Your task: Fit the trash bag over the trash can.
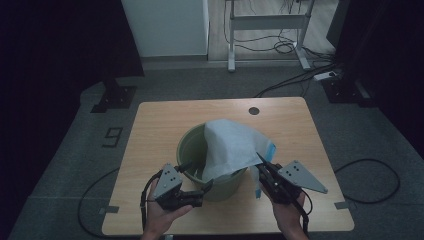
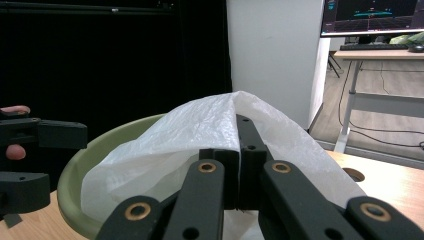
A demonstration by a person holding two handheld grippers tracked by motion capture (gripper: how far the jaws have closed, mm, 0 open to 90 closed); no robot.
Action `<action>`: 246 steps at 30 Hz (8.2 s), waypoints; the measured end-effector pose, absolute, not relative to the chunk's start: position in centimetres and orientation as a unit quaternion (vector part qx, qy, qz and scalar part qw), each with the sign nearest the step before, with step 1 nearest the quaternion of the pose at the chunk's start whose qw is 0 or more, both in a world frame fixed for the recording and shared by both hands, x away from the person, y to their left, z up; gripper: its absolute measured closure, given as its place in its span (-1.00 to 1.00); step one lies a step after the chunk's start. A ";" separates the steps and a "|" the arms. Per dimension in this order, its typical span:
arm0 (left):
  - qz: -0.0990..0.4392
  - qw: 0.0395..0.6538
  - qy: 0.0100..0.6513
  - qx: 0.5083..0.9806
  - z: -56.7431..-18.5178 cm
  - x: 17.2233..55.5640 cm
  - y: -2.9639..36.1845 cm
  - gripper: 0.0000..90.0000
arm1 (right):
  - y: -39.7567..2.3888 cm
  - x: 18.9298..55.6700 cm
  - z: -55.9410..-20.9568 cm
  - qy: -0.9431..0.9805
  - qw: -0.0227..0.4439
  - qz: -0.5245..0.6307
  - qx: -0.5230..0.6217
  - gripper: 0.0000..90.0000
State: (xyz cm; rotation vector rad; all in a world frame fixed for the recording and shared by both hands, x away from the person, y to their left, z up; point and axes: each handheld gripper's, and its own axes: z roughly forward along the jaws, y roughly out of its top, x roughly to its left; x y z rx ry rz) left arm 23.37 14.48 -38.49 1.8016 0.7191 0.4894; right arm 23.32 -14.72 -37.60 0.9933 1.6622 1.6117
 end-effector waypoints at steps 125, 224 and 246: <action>0.222 0.598 0.359 0.682 -35.9 23.2 24.0 -0.18 | -19.1 24.3 -41.9 0.622 0.324 0.568 0.430 0.98; 0.173 0.576 0.378 0.704 -40.3 24.6 22.7 1.00 | -13.8 26.6 -40.6 0.662 0.239 0.596 0.387 0.35; 0.219 0.567 0.337 0.719 -36.1 23.8 19.2 0.06 | -13.6 25.1 -40.4 0.680 0.262 0.592 0.344 0.97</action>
